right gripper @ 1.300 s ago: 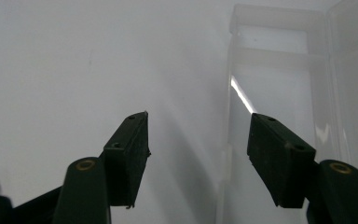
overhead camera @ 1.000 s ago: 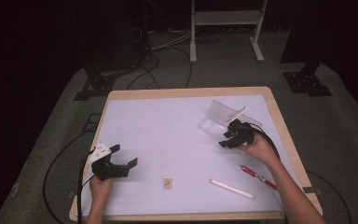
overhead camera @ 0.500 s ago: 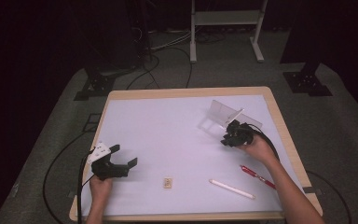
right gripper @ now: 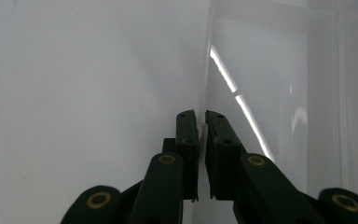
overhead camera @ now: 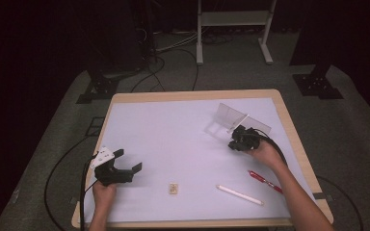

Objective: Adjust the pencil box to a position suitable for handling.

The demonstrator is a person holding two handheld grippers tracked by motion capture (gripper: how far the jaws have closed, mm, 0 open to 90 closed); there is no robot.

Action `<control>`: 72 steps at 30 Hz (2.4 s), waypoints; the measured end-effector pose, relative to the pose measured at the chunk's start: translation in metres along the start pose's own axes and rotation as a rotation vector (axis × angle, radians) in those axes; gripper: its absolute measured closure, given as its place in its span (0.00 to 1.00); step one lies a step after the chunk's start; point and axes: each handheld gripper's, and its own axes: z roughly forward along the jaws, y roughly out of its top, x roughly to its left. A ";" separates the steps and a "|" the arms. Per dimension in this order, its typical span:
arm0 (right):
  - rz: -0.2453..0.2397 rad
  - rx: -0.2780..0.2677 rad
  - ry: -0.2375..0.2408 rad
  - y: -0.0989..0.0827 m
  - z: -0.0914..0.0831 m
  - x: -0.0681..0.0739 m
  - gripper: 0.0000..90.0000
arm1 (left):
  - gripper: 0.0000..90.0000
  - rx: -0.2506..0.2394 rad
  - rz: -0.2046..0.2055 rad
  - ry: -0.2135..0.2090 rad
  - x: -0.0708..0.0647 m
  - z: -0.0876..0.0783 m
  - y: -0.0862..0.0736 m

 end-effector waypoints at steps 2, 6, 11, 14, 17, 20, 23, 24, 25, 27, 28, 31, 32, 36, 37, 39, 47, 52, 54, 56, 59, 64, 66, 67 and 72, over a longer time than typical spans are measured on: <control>-0.010 0.000 -0.004 0.000 0.000 0.000 0.93 | 0.00 0.000 -0.001 0.000 0.000 0.000 0.000; -0.030 -0.006 -0.026 -0.001 -0.002 0.000 0.95 | 0.00 -0.001 -0.004 -0.001 0.000 0.000 0.000; -0.026 -0.015 -0.028 0.000 -0.004 0.002 0.95 | 0.00 -0.001 -0.006 0.000 0.000 0.000 0.000; -0.027 -0.025 -0.032 0.000 -0.005 0.001 0.95 | 0.00 -0.001 -0.006 0.000 0.000 0.000 0.000; -0.031 -0.038 -0.039 0.000 -0.007 0.001 0.95 | 0.00 0.000 -0.004 0.001 0.000 0.000 0.000; -0.033 -0.058 -0.046 0.001 -0.013 0.002 0.95 | 0.00 0.000 -0.006 0.002 0.000 0.000 0.000; -0.037 -0.064 -0.052 -0.001 -0.018 0.002 0.95 | 0.00 0.000 -0.005 0.002 0.000 0.000 0.000; -0.037 -0.064 -0.052 -0.001 -0.018 0.002 0.95 | 0.00 0.000 -0.005 0.002 0.000 0.000 0.000; -0.031 -0.069 -0.052 -0.001 -0.021 0.002 0.95 | 0.00 0.001 -0.005 0.002 0.000 0.000 0.000; -0.041 -0.070 -0.055 -0.002 -0.024 0.004 0.95 | 0.00 0.000 -0.005 0.001 0.000 0.000 0.000; -0.046 -0.073 -0.059 -0.002 -0.026 0.006 0.95 | 0.00 0.000 -0.005 0.001 0.000 0.000 0.000; -0.064 -0.078 -0.061 -0.001 -0.030 0.009 0.95 | 0.00 0.001 -0.006 0.002 0.000 0.000 0.000; -0.065 -0.079 -0.061 0.000 -0.031 0.011 0.95 | 0.00 0.000 -0.006 0.002 0.000 0.000 0.000; -0.087 -0.082 -0.060 0.003 -0.035 0.017 0.95 | 0.00 0.001 -0.003 0.003 0.000 0.000 0.000; -0.098 -0.084 -0.058 0.004 -0.035 0.019 0.95 | 0.00 0.002 -0.004 0.003 0.000 0.000 0.000; -0.108 -0.088 -0.057 0.006 -0.037 0.022 0.95 | 0.00 0.003 -0.005 0.002 0.000 0.000 0.000; -0.132 -0.106 -0.038 0.012 -0.043 0.029 0.95 | 0.00 0.004 -0.006 0.003 0.000 0.001 0.000; -0.149 -0.108 -0.026 0.015 -0.043 0.036 0.95 | 0.00 0.002 -0.003 0.002 0.000 0.000 0.000; -0.158 -0.112 -0.020 0.017 -0.043 0.039 0.95 | 0.00 0.002 -0.005 0.001 0.000 0.000 0.000; -0.164 -0.111 -0.015 0.019 -0.042 0.042 0.95 | 0.00 0.002 -0.004 0.002 0.000 0.000 0.000; -0.179 -0.114 -0.006 0.021 -0.041 0.047 0.95 | 0.00 0.003 -0.004 0.001 0.000 0.000 0.000; -0.204 -0.121 0.010 0.026 -0.039 0.054 0.95 | 0.00 0.002 -0.005 0.001 0.000 0.000 0.000; -0.210 -0.123 0.017 0.028 -0.038 0.057 0.95 | 0.00 0.002 -0.005 0.001 0.000 0.000 0.000; -0.214 -0.122 0.018 0.029 -0.037 0.058 0.95 | 0.00 0.002 -0.005 0.001 0.001 0.000 0.000; -0.231 -0.121 0.037 0.033 -0.033 0.065 0.95 | 0.00 0.000 -0.007 0.001 0.001 0.000 0.000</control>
